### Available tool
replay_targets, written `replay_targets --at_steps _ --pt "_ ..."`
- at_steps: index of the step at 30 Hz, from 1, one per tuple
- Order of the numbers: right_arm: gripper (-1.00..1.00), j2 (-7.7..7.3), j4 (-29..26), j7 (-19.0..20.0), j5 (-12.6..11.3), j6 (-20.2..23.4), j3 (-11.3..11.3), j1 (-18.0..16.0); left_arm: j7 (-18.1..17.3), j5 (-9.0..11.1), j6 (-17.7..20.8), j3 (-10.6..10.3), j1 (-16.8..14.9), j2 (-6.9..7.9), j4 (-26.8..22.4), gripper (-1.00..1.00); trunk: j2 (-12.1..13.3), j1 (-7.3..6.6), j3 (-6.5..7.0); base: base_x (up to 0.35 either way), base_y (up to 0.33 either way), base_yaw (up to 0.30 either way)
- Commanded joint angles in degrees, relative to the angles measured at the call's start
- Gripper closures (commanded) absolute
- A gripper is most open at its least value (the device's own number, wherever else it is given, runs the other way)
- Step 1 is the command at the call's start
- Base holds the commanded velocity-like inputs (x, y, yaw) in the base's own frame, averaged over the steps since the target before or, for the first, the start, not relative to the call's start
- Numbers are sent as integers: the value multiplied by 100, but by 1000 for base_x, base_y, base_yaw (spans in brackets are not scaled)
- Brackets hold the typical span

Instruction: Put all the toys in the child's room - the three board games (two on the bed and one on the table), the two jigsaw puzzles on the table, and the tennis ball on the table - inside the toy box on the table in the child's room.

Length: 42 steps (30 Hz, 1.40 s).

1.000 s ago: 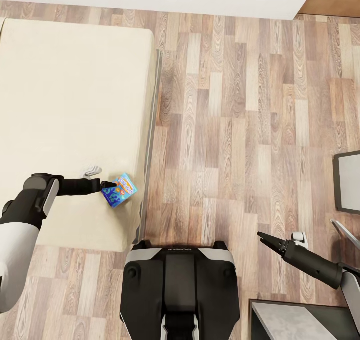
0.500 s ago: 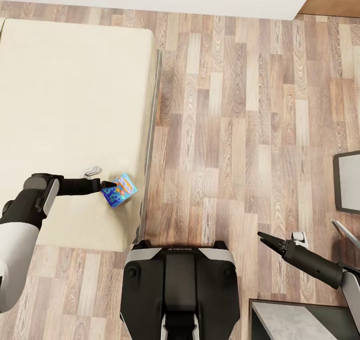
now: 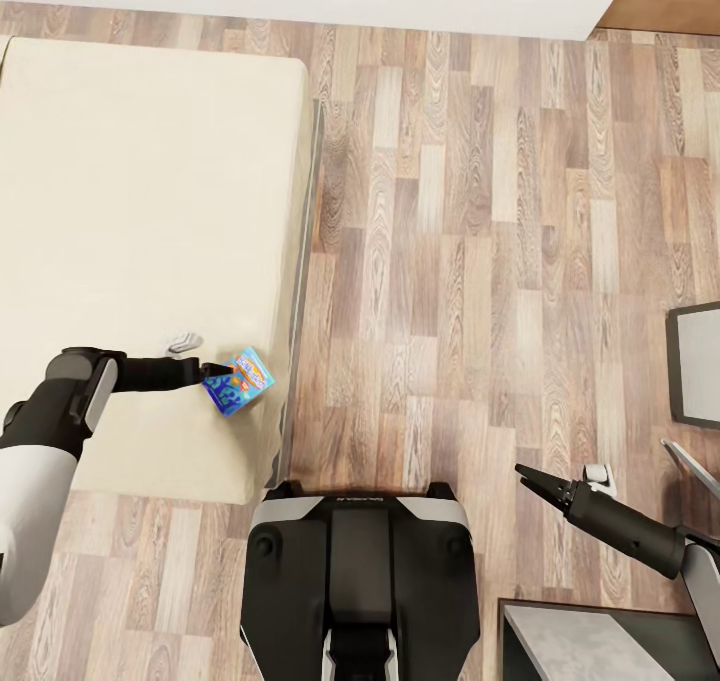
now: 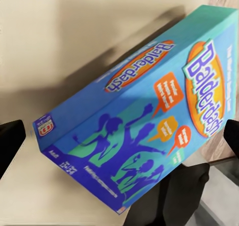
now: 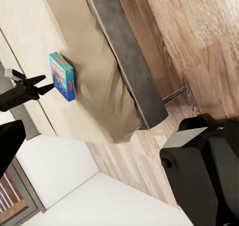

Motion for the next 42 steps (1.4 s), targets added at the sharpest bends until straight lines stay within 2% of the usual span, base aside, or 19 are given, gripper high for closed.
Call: replay_targets --at_steps 1,7,9,18,21,26,31,33,35,39,40,42 --pt "-100 0 0 17 6 21 -4 -2 -13 10 43 10 -2 8 -1 -100 -9 4 -5 0 0 0" --pt "-100 0 0 10 7 14 -4 -1 -42 16 39 22 -2 104 -1 -100 -9 4 -5 0 0 0" --pt "-100 0 0 8 7 12 -4 -1 -118 24 37 75 -2 202 -1 -100 -9 4 -5 0 0 0" --pt "-100 0 0 0 7 9 -4 -1 -476 19 41 465 -2 482 -1 -100 -9 4 -5 0 0 0" --pt "-100 0 0 -1 7 9 -4 -1 -599 16 42 616 -2 648 -1 -100 -9 4 -5 0 0 0" --pt "-100 0 0 1 7 9 -4 -1 -793 29 40 698 7 902 -5 -100 -9 4 -5 0 0 0" --pt "-100 0 0 9 0 13 -4 -4 -1153 3 17 726 38 1147 1 -100 -9 4 -5 0 0 0" --pt "-100 0 -2 12 -5 15 -4 -3 -1370 7 12 735 64 1325 5 -100 -9 4 -5 0 0 0" --pt "-100 0 -5 14 -7 16 -4 -2 -1519 16 14 739 90 1428 6 -100 -9 4 -5 0 0 0" --pt "-100 0 -9 15 -9 17 -4 -2 -1865 23 31 760 164 1576 9 -100 -9 4 -5 0 0 0" --pt "-100 0 -8 14 -10 17 -4 -2 -2155 20 44 786 247 1634 12 -100 -9 4 -5 0 0 0" --pt "-100 0 -5 11 -10 18 -4 -2 -2346 18 50 797 322 1656 13 -100 -9 4 -5 0 0 0"
